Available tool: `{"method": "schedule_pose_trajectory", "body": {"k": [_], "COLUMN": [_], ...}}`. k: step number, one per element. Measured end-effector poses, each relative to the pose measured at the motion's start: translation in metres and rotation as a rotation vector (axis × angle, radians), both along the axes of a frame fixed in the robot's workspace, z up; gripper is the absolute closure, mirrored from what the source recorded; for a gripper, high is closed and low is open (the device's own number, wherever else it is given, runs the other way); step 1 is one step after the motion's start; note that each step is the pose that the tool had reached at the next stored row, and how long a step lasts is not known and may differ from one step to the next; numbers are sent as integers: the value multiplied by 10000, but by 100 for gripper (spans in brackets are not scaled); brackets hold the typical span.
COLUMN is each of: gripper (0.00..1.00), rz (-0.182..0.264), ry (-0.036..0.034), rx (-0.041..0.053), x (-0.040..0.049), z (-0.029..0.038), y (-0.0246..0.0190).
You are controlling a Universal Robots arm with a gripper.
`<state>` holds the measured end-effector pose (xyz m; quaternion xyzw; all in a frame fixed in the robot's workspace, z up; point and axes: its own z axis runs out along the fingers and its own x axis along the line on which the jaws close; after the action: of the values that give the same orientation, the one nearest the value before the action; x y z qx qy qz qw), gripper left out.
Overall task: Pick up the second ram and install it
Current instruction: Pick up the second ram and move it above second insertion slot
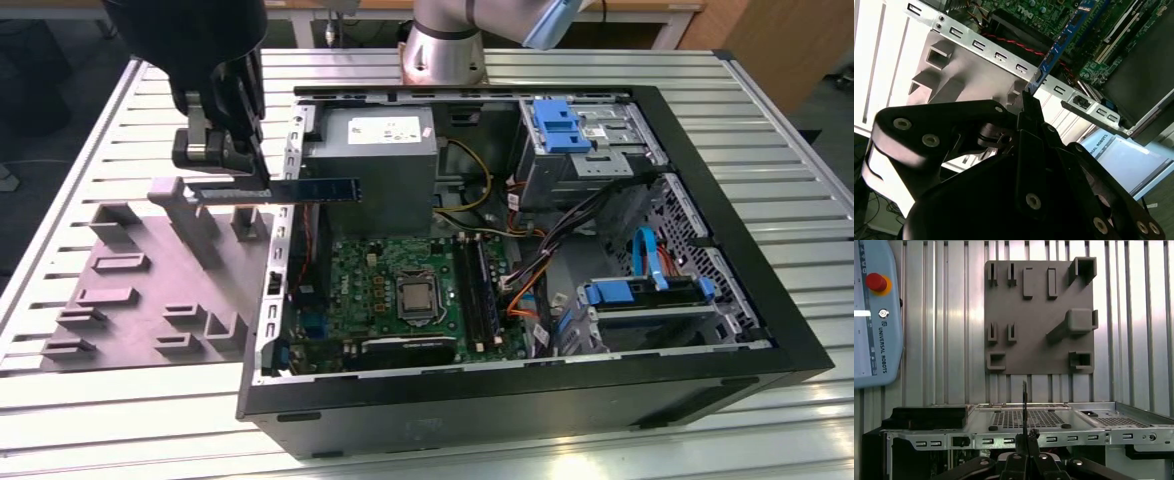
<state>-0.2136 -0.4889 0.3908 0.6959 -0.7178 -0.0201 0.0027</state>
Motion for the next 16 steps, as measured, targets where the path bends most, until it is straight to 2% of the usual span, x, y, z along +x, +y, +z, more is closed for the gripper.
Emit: {"method": "schedule_pose_trajectory", "body": {"k": [16], "gripper": [88], "rz": [-1], "ry": [0], "rx": [0], "x": [56], "z": [0], "y": [0]}}
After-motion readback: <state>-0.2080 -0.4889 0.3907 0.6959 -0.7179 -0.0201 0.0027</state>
